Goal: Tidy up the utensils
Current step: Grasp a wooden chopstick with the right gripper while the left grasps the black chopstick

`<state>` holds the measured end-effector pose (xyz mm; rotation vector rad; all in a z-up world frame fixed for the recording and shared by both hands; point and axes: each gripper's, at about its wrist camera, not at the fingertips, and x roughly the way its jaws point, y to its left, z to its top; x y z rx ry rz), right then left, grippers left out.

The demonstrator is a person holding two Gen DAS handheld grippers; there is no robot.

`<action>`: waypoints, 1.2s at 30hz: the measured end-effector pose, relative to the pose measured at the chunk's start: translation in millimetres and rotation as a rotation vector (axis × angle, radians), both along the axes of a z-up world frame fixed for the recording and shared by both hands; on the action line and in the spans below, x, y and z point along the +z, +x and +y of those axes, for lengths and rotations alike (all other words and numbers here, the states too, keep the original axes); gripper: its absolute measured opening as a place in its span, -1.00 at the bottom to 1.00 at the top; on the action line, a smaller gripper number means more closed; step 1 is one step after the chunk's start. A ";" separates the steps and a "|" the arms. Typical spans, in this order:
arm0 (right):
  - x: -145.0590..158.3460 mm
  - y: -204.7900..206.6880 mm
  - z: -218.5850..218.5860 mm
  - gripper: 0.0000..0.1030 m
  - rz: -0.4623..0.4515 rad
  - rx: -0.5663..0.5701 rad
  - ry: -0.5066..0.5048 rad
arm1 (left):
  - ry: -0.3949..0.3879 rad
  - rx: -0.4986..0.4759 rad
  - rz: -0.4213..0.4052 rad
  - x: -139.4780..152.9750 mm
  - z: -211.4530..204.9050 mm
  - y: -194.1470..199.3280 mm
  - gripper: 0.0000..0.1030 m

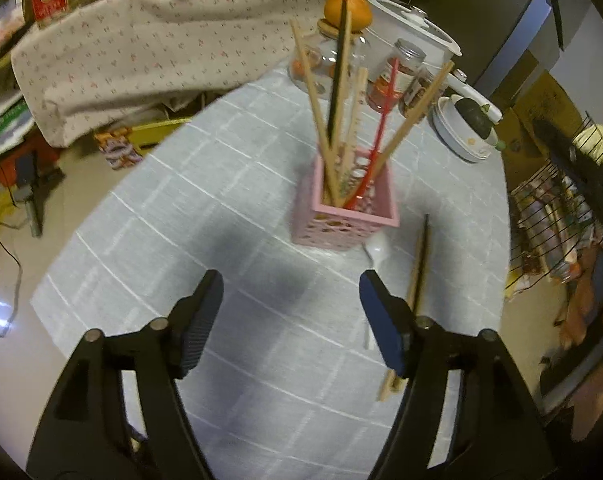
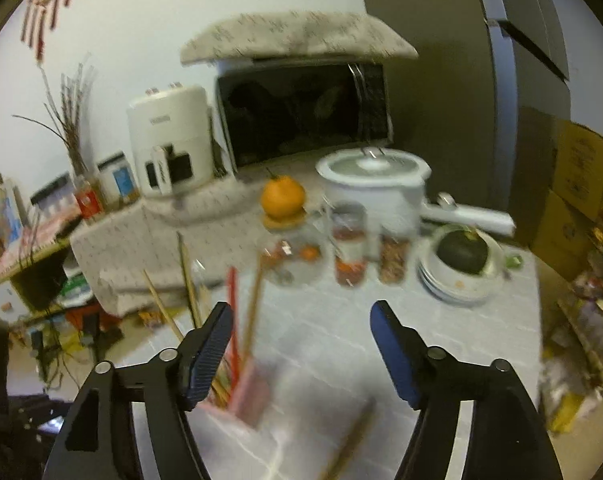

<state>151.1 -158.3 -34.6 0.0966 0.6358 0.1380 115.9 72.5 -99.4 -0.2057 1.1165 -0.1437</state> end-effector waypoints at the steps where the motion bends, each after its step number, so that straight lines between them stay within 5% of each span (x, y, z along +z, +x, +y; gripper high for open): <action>1: -2.9 -1.5 -5.6 0.55 0.034 -0.009 -0.002 | -0.012 0.002 0.010 -2.0 -3.5 0.1 0.48; 9: -41.7 -2.8 -37.6 0.58 0.239 -0.068 0.001 | -0.002 -0.018 0.100 -26.2 -27.3 1.5 0.49; 21: -142.2 27.0 -49.1 0.58 0.659 -0.031 -0.027 | 0.068 -0.078 0.158 -49.7 -50.2 8.1 0.49; 29: -175.6 40.6 -50.7 0.56 0.751 -0.026 -0.015 | 0.101 -0.115 0.155 -54.6 -60.2 11.6 0.49; 36: -187.1 50.5 -45.2 0.03 0.782 -0.018 0.000 | 0.119 -0.140 0.151 -56.4 -65.8 12.1 0.49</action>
